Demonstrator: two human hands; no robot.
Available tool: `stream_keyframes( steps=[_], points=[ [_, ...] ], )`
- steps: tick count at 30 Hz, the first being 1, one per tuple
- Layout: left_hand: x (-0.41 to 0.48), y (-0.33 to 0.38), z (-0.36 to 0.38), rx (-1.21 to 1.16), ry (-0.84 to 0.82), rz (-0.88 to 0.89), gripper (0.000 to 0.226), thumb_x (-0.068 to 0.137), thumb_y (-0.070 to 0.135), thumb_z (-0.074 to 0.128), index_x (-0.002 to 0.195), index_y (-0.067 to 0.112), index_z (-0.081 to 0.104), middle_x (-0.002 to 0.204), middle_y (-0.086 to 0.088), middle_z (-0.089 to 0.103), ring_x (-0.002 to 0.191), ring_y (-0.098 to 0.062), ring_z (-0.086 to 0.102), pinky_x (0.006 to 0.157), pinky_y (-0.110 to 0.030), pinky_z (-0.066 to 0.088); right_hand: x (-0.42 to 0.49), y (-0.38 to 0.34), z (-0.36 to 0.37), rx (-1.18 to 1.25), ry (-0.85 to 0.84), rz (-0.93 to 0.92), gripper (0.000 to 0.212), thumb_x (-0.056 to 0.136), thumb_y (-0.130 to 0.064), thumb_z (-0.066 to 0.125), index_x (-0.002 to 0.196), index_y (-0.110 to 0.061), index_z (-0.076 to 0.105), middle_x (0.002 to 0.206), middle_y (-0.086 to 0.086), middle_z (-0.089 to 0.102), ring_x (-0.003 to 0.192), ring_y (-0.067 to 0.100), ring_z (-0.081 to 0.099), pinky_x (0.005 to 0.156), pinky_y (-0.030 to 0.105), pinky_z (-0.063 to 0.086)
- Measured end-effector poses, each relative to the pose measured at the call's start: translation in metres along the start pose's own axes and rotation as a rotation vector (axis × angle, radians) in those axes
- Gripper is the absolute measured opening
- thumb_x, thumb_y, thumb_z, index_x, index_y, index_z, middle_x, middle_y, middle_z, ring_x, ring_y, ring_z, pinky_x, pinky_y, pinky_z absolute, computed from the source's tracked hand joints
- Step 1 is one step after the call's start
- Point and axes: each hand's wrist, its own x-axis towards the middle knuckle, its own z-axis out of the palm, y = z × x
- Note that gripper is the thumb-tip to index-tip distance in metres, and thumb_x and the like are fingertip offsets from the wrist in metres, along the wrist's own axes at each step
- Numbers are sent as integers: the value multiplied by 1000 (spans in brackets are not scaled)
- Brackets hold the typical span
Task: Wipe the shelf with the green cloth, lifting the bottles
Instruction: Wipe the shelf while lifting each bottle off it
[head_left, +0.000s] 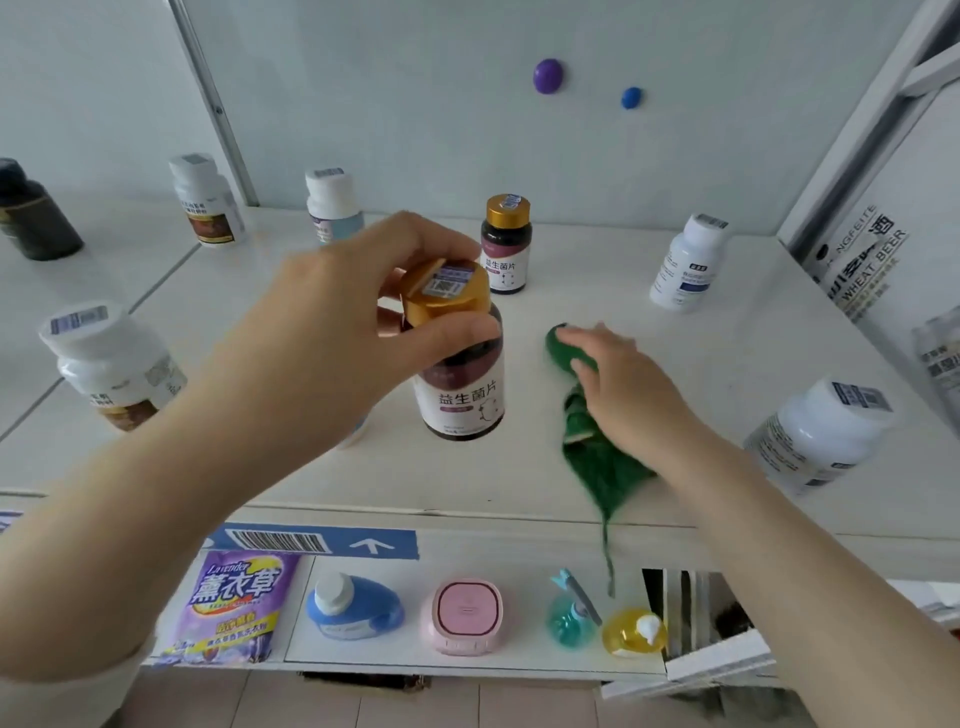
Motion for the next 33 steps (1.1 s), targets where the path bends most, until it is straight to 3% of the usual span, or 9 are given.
stream_keyframes(
  steps=[3, 7, 11, 14, 16, 18, 21, 27, 33],
  points=[
    [-3, -1, 13, 28, -62, 17, 54, 52, 61, 46, 102, 40, 55, 93, 25, 60, 88, 12, 54, 68, 6, 37, 37, -3, -9, -120, 73, 167, 41, 97, -10, 30, 138, -12, 35, 152, 18, 23, 142, 36, 8, 114, 40, 10],
    [-4, -8, 19, 68, -82, 45, 52, 58, 61, 47, 105, 40, 54, 85, 31, 52, 81, 28, 47, 67, 10, 31, 9, -27, 13, -19, -91, -45, 42, 98, -16, 30, 139, -26, 32, 155, -3, 15, 144, 26, 0, 116, 40, 5],
    [-1, -8, 10, 56, -58, 36, 61, 55, 60, 46, 110, 35, 57, 92, 27, 57, 83, 11, 58, 70, 6, 38, -40, -31, 15, 51, -224, -170, 42, 97, -27, 33, 136, -42, 29, 154, -14, 15, 144, 19, -3, 115, 40, 10],
    [2, -7, 7, 55, -24, 20, 47, 63, 58, 57, 107, 40, 56, 91, 30, 58, 90, 10, 57, 74, -7, 44, -55, -35, 20, 35, -163, -227, 42, 97, -21, 34, 136, -39, 33, 153, -17, 20, 143, 9, 3, 115, 28, 8],
    [4, -8, 5, 50, -18, 13, 35, 68, 49, 58, 102, 42, 54, 90, 31, 57, 90, 11, 56, 73, -2, 42, -76, -43, 29, 109, -155, -386, 43, 95, -11, 38, 129, -35, 45, 145, -21, 35, 135, -7, 14, 111, 10, 1],
    [4, -8, 6, 57, -28, 9, 33, 70, 46, 58, 102, 42, 51, 89, 31, 56, 91, 11, 55, 71, 3, 38, -97, -38, 38, 161, -164, -482, 45, 86, -1, 42, 118, -28, 57, 133, -18, 52, 130, -6, 31, 113, 9, 5],
    [3, -8, 12, 41, -48, 10, 38, 72, 43, 61, 110, 34, 56, 94, 23, 59, 90, 3, 59, 75, 1, 38, -116, -24, 38, 204, -113, -477, 47, 80, 5, 44, 113, -24, 59, 125, -13, 60, 128, -2, 40, 113, 15, 16],
    [5, 0, 37, 46, -117, 56, 39, 77, 38, 62, 115, 29, 54, 85, 28, 48, 77, 6, 53, 67, 6, 35, -141, -8, 14, 393, 9, -281, 37, 87, -15, 41, 112, -36, 58, 125, -23, 57, 122, -13, 42, 102, 4, 29],
    [4, 3, 69, 47, -142, 103, 42, 79, 32, 63, 119, 23, 53, 104, 11, 50, 92, -7, 51, 70, -2, 38, -167, 6, -32, 503, 184, -119, 39, 85, -14, 44, 108, -40, 62, 116, -36, 57, 113, -15, 49, 90, -2, 34]
  ],
)
